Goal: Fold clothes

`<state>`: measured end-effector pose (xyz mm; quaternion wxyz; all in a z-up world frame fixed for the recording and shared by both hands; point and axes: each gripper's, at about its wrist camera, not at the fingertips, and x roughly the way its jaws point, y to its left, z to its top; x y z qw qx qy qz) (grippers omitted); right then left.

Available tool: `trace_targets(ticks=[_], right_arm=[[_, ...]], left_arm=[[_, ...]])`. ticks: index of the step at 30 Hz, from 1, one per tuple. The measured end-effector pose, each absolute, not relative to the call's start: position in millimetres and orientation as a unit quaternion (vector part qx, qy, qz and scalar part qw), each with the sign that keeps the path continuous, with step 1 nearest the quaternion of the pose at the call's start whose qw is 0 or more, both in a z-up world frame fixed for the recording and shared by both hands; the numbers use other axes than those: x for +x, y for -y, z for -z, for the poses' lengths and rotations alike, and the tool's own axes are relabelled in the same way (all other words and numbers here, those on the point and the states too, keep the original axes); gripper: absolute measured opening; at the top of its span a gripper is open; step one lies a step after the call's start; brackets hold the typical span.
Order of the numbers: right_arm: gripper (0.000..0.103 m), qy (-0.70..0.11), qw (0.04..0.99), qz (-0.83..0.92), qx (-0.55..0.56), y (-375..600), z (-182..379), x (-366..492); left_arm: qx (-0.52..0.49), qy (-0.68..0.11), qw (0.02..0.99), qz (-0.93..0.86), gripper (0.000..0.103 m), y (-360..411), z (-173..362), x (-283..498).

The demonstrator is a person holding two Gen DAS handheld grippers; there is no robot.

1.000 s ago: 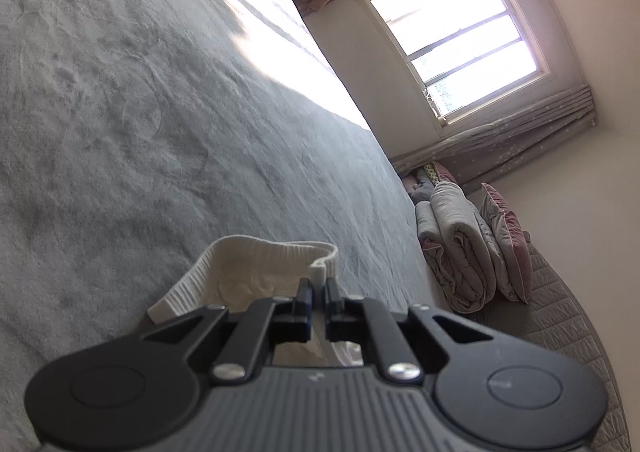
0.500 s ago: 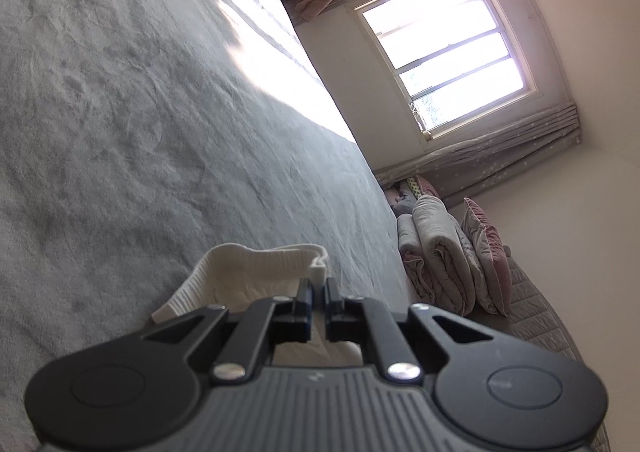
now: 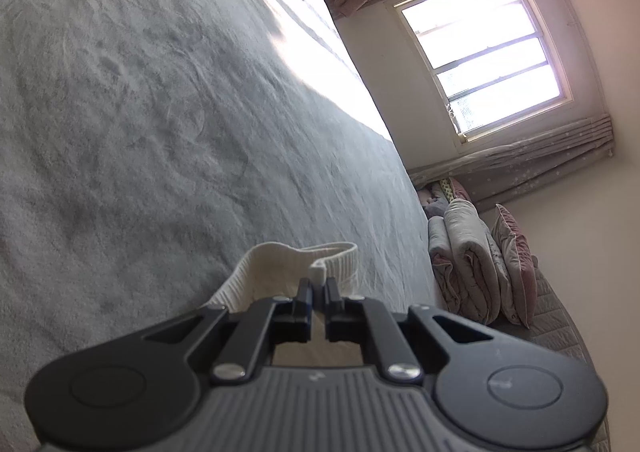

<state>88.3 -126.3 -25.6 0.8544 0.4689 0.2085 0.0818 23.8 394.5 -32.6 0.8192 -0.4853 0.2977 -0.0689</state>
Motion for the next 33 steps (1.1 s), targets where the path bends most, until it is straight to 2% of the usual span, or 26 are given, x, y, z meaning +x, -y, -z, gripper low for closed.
trace_targets(ticks=[9, 13, 19, 21, 23, 24, 26, 33], right_arm=[[0.014, -0.200, 0.922, -0.109, 0.315, 111, 9, 33], [0.014, -0.249, 0.930, -0.117, 0.242, 100, 23, 34], [0.017, -0.345, 0.906, -0.130, 0.208, 105, 44, 32], [0.018, -0.361, 0.900, -0.138, 0.199, 110, 45, 30], [0.022, -0.376, 0.897, -0.137, 0.191, 117, 43, 31], [0.024, -0.376, 0.897, -0.137, 0.188, 122, 41, 29], [0.037, -0.375, 0.898, -0.138, 0.182, 133, 37, 26], [0.037, -0.358, 0.899, -0.130, 0.217, 179, 26, 7]], left_arm=[[-0.440, -0.360, 0.822, 0.024, 0.005, -400, 43, 21], [-0.386, -0.380, 0.841, -0.004, 0.006, -391, 41, 21], [-0.244, -0.396, 0.884, -0.054, 0.011, -352, 21, 31], [-0.207, -0.406, 0.887, -0.079, 0.023, -341, 13, 34], [-0.170, -0.423, 0.883, -0.107, 0.060, -329, 7, 37], [-0.149, -0.432, 0.882, -0.114, 0.062, -321, 4, 37], [-0.116, -0.442, 0.882, -0.112, 0.062, -306, -2, 38], [-0.086, -0.439, 0.889, -0.098, 0.070, -245, -26, 32]])
